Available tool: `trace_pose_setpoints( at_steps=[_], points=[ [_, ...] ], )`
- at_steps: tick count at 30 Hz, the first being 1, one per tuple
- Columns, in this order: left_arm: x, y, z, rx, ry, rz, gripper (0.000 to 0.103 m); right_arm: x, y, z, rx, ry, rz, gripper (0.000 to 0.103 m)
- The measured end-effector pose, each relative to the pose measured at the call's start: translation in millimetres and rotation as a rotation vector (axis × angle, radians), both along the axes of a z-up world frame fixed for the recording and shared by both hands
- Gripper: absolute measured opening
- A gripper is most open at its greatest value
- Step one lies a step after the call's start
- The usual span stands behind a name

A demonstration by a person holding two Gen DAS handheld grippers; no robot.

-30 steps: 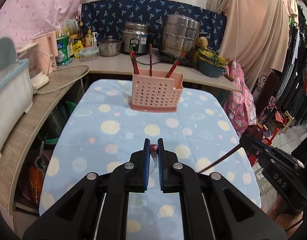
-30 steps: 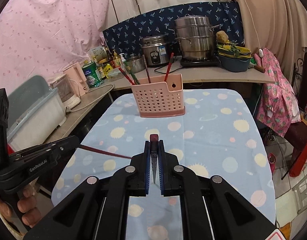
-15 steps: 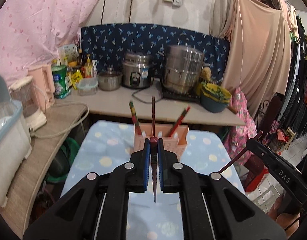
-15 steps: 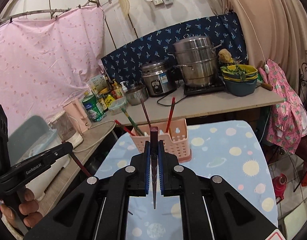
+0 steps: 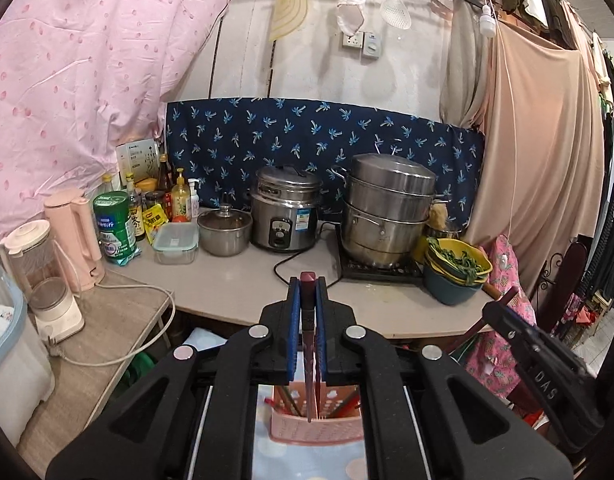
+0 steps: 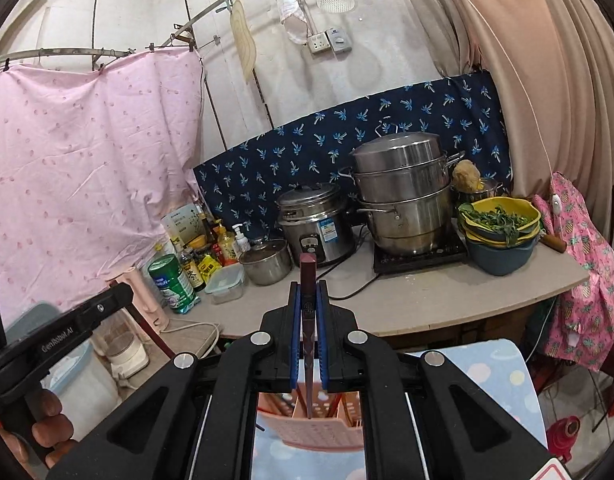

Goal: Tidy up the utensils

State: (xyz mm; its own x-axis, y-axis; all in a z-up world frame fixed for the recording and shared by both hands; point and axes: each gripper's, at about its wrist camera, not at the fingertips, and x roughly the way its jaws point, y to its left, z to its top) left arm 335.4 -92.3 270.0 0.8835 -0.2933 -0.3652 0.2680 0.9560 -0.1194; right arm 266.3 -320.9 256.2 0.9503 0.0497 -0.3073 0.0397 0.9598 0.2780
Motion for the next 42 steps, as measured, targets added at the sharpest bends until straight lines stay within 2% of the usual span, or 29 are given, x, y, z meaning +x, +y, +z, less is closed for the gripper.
trace_pose_setpoints(
  at_steps=[4, 11, 21, 22, 23, 25, 31, 37, 42],
  points=[
    [21, -7, -11, 0.016, 0.013, 0.007, 0.007, 27, -1, -16, 0.000, 0.035, 0.000, 0.008],
    [51, -11, -46, 0.036, 0.081, 0.012, 0.007, 56, 1, -53, 0.001, 0.112, 0.019, 0.008],
    [62, -16, -79, 0.059, 0.130, 0.011, 0.009, 73, 5, -86, -0.003, 0.178, 0.026, 0.011],
    [61, -16, -80, 0.064, 0.129, 0.015, 0.017, 73, 5, -87, -0.005, 0.179, 0.022, 0.013],
    [59, -15, -81, 0.070, 0.124, 0.026, 0.032, 71, 5, -86, -0.002, 0.178, 0.022, 0.017],
    [56, -15, -82, 0.074, 0.113, 0.042, 0.046, 67, 4, -84, -0.001, 0.167, 0.016, 0.027],
    [38, -12, -83, 0.107, 0.115, 0.055, 0.050, 47, 11, -76, -0.055, 0.150, 0.012, 0.040],
    [10, -9, -89, 0.150, 0.123, 0.077, 0.063, 18, 20, -73, -0.088, 0.160, 0.016, 0.052],
    [-13, -5, -96, 0.186, 0.141, 0.088, 0.064, -8, 27, -77, -0.108, 0.185, 0.011, 0.059]
  ],
)
